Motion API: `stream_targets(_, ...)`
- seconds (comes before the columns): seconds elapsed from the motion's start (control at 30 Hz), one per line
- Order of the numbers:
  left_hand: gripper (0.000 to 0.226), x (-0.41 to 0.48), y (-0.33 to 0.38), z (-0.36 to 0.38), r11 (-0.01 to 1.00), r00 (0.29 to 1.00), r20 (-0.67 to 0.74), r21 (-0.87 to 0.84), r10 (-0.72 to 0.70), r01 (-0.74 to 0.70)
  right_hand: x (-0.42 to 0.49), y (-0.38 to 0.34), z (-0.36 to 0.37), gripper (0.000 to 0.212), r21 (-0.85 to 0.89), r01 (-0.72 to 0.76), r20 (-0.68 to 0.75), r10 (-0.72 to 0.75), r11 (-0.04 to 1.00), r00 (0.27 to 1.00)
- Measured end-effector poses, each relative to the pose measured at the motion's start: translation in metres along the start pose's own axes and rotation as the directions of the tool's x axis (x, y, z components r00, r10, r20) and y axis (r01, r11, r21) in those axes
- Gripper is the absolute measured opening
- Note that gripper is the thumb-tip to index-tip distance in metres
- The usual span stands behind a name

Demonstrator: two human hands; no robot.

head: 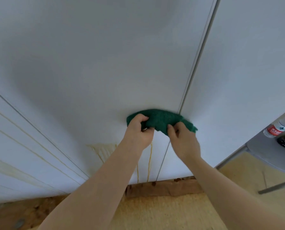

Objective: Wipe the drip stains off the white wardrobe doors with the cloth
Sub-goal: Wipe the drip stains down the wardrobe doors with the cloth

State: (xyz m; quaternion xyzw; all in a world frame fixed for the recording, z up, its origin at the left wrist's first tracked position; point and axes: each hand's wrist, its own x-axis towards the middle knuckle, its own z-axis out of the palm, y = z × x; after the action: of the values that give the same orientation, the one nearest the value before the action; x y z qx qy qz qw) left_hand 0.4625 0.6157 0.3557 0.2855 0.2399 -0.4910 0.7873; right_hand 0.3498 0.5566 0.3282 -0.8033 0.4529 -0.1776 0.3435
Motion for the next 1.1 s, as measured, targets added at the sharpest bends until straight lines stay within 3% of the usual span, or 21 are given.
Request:
stream_targets(0.03,0.014,0.0,0.004,-0.002,0.999,0.999,-0.035,-0.039,0.035,-0.037,-0.002,-0.004,0.009,0.025,0.118,-0.023,0.048,0.017,0.993,0.999)
stream_targets(0.13,0.016,0.006,0.002,-0.006,0.992,0.989,-0.125,0.109,0.072,-0.058,0.001,-0.012,0.027,0.018,0.408,-0.136,0.103,0.102,0.903,0.989)
stream_targets(0.23,0.027,0.016,0.0,-0.019,0.983,0.967,-0.248,0.184,0.062,-0.016,0.005,-0.003,0.03,0.017,0.319,-0.227,0.188,0.173,0.92,0.967)
stream_targets(0.37,0.023,0.007,0.016,-0.042,0.971,0.972,-0.213,0.236,0.099,-0.047,0.004,0.005,0.017,0.014,0.145,-0.191,0.27,0.147,0.971,0.952)
stream_targets(0.47,0.015,-0.004,0.047,-0.055,0.947,0.927,-0.273,0.261,0.258,-0.186,0.007,-0.003,0.004,0.013,0.123,-0.072,0.153,0.053,0.99,0.987)
stream_targets(0.57,0.016,-0.012,0.071,-0.062,0.919,0.879,-0.333,0.312,0.342,-0.239,0.005,-0.023,0.004,0.011,0.123,0.043,0.046,-0.049,0.992,0.998)
stream_targets(0.67,0.023,0.001,0.067,-0.077,0.752,0.812,-0.26,0.589,0.522,-0.295,-0.002,-0.046,0.017,0.007,0.082,0.167,0.018,-0.169,0.983,0.985)
stream_targets(0.73,0.038,0.006,0.067,-0.091,0.668,0.795,-0.25,0.704,0.553,-0.243,-0.006,-0.056,0.031,0.009,0.038,0.238,0.019,-0.239,0.97,0.971)
stream_targets(0.83,0.047,0.013,0.092,-0.116,0.71,0.821,-0.312,0.688,0.479,-0.152,-0.01,-0.057,0.054,0.018,0.022,0.263,-0.068,-0.261,0.964,0.963)
stream_targets(1.0,0.041,0.015,0.117,-0.121,0.775,0.867,-0.221,0.58,0.447,-0.252,-0.022,-0.068,0.091,0.026,0.065,0.176,-0.215,-0.159,0.982,0.964)
stream_targets(1.1,0.036,0.014,0.111,-0.118,0.772,0.832,-0.241,0.559,0.5,-0.303,-0.029,-0.067,0.1,0.028,0.022,0.162,-0.25,-0.152,0.986,0.956)
